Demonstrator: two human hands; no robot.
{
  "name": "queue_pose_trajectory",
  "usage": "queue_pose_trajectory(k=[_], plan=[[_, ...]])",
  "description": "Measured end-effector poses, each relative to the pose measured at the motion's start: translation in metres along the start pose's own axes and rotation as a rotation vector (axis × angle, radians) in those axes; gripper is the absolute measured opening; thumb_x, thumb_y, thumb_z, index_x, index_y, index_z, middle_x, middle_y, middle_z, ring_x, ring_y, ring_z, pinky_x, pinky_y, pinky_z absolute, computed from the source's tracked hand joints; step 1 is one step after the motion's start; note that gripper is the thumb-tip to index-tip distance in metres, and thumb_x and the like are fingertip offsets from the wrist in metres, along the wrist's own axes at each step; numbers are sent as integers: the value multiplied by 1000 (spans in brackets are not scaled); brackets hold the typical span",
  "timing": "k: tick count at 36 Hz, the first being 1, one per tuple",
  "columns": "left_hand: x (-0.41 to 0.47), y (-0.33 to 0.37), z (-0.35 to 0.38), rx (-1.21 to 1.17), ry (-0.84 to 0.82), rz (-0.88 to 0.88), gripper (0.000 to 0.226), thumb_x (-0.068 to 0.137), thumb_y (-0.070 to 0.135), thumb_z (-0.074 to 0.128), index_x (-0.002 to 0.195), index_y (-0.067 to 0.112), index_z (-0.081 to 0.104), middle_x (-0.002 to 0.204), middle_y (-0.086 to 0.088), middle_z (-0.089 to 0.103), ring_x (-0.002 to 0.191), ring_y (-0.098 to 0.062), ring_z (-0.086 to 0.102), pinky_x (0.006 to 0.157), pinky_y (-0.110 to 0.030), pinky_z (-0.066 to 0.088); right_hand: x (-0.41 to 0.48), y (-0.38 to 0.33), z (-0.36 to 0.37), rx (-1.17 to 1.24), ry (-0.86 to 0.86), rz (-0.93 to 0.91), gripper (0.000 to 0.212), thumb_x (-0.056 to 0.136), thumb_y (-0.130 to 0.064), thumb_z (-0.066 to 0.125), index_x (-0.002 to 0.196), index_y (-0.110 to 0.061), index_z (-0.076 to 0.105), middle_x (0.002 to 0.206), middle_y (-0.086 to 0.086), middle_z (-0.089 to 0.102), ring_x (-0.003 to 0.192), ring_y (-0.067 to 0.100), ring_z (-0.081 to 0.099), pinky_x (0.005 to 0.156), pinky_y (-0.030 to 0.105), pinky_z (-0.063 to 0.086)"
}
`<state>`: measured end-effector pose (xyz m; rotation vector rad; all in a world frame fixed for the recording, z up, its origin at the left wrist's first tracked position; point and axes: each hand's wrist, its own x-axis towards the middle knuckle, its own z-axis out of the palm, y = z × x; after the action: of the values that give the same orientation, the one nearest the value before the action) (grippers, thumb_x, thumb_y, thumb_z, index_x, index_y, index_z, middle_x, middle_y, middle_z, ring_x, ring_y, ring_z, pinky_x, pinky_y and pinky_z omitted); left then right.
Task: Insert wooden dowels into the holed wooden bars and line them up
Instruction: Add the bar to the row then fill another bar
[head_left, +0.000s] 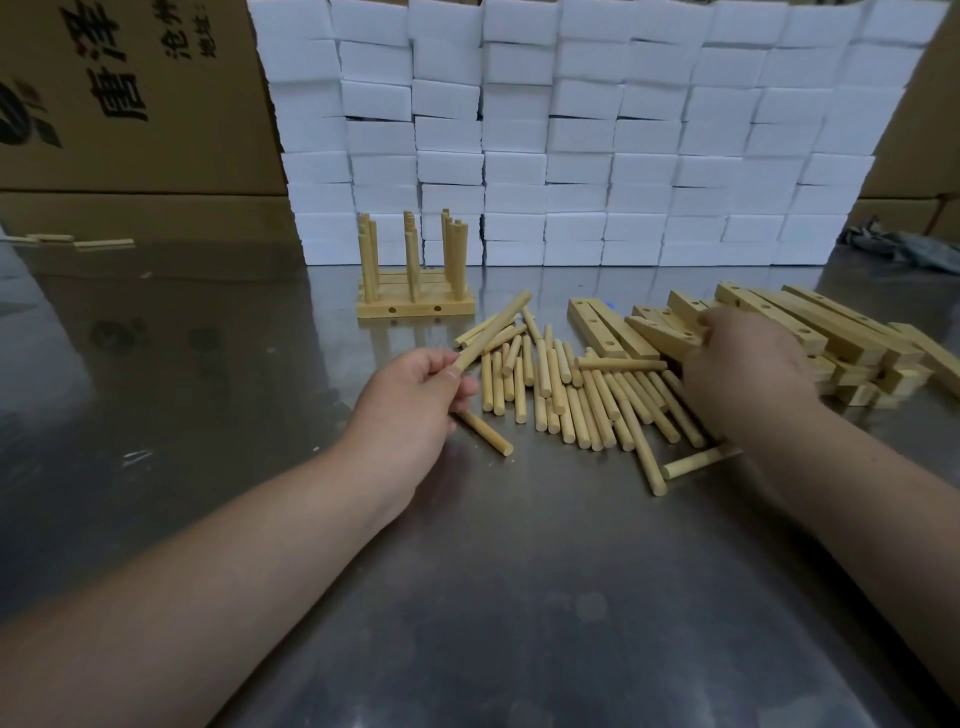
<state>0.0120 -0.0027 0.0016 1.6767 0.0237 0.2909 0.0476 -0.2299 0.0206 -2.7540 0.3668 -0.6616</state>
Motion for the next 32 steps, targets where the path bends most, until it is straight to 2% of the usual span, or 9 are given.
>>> queue_pose_trajectory(k=[7, 11, 13, 15, 18, 22, 24, 28, 32], plan=[[1, 0, 0, -7, 31, 21, 24, 96, 12, 43, 83, 27, 57, 71, 9, 63, 73, -8, 58, 64, -23, 45, 0, -1, -15, 220, 242, -14, 39, 96, -7, 35, 132, -6, 50, 125, 18, 53, 103, 35, 54, 79, 36, 41], [1, 1, 0, -35, 75, 69, 24, 97, 13, 38, 84, 26, 54, 72, 8, 63, 74, -9, 59, 62, -23, 43, -7, -6, -25, 499, 281, 65, 39, 96, -10, 33, 128, -14, 55, 118, 11, 60, 90, 26, 58, 71, 29, 46], [1, 3, 1, -51, 98, 88, 25, 98, 13, 35, 84, 25, 52, 74, 9, 64, 72, -6, 60, 59, -21, 43, -14, -14, -26, 690, 197, 150, 36, 94, -10, 36, 119, -20, 61, 97, 5, 64, 67, 17, 54, 54, 25, 41], [0, 4, 1, -76, 130, 103, 26, 99, 15, 33, 83, 25, 50, 80, 9, 65, 76, -5, 61, 60, -20, 46, -22, -24, -26, 926, 33, 278, 32, 92, -5, 41, 107, -18, 66, 80, 4, 62, 61, 15, 53, 54, 25, 44], [-1, 6, 1, -132, 192, 143, 26, 100, 18, 32, 83, 28, 49, 91, 10, 63, 85, -4, 62, 71, -24, 51, -38, -40, -24, 1185, -250, 339, 27, 91, 3, 44, 86, -10, 68, 90, 9, 61, 64, 16, 57, 57, 18, 54], [-4, 10, 0, -229, 172, 181, 22, 100, 19, 31, 86, 27, 46, 93, 12, 60, 81, -5, 67, 68, -20, 54, -59, -52, -23, 1238, -546, 281, 29, 95, 1, 41, 82, -7, 65, 96, 18, 59, 61, 19, 57, 42, 13, 47], [-5, 10, 0, -249, 131, 178, 21, 100, 18, 31, 88, 26, 46, 92, 10, 62, 76, -6, 69, 65, -17, 54, -65, -55, -23, 1226, -588, 240, 27, 97, -4, 40, 87, -8, 65, 92, 18, 60, 53, 15, 58, 41, 14, 46], [-7, 9, 1, -203, 76, 174, 20, 100, 17, 33, 88, 25, 47, 86, 8, 64, 73, -8, 69, 63, -18, 54, -70, -53, -26, 1222, -611, 97, 22, 95, -26, 49, 89, -12, 65, 61, 9, 60, 40, 6, 51, 39, 14, 40], [-11, 10, 1, -150, -6, 198, 22, 99, 13, 33, 89, 24, 50, 78, 13, 65, 67, -7, 68, 60, -18, 53, -72, -51, -27, 1146, -790, -57, 33, 94, -34, 48, 83, -10, 66, 59, 3, 63, 41, 8, 46, 39, 17, 38]])
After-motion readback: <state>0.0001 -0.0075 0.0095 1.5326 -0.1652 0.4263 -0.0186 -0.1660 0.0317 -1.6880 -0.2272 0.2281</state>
